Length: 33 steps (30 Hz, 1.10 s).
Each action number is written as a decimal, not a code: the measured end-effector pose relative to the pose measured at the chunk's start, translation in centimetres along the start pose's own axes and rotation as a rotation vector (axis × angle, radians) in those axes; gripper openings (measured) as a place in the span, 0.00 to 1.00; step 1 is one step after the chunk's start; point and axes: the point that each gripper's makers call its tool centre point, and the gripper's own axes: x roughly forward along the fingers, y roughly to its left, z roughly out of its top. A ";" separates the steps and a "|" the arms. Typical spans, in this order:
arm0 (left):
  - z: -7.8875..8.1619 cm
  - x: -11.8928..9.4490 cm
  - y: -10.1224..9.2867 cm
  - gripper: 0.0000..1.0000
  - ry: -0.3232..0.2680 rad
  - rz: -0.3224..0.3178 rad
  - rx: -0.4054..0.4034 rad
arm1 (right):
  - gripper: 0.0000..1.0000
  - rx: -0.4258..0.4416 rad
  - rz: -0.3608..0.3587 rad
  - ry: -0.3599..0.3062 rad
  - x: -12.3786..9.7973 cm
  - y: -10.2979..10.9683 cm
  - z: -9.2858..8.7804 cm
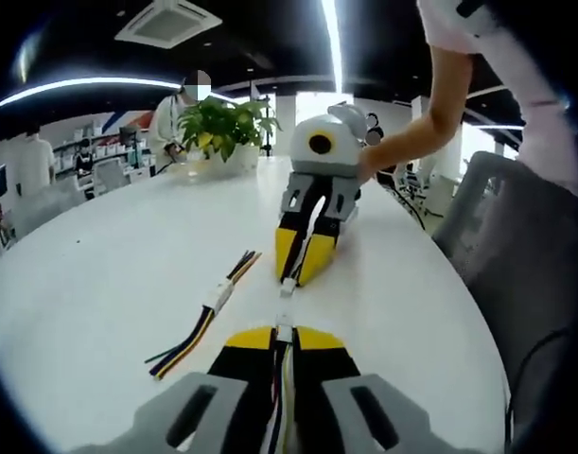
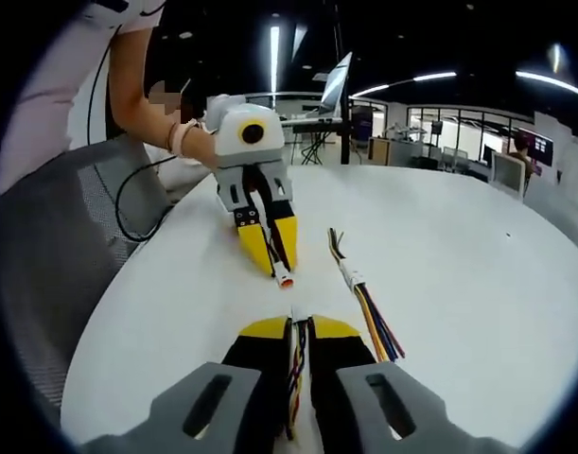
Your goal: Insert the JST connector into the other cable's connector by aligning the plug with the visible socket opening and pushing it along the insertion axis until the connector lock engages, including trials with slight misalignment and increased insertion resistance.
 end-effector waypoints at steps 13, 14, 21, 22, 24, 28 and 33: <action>0.2 0.2 0.4 0.00 0.011 -0.019 -0.165 | 0.04 0.006 0.001 0.017 -0.1 -0.2 0.1; 0.2 0.2 0.3 0.00 0.015 -0.024 -0.165 | 0.04 0.008 0.003 0.017 -0.2 -0.2 0.2; 0.9 0.6 0.4 0.00 0.024 -0.057 -0.151 | 0.04 0.006 0.027 0.016 -0.4 -0.3 1.0; 1.1 0.6 0.5 0.00 0.020 -0.058 -0.148 | 0.04 0.005 0.030 0.016 -0.4 -0.3 1.2; 1.5 0.7 0.7 0.00 0.012 -0.062 -0.137 | 0.03 0.005 0.034 0.014 -0.4 -0.4 1.3; 2.2 0.7 1.1 0.00 0.007 -0.067 -0.114 | 0.03 0.003 0.042 0.007 -0.4 -1.0 1.6; 2.6 0.6 1.7 0.00 0.015 -0.072 -0.083 | 0.03 -0.007 0.047 0.003 -0.4 -1.7 2.1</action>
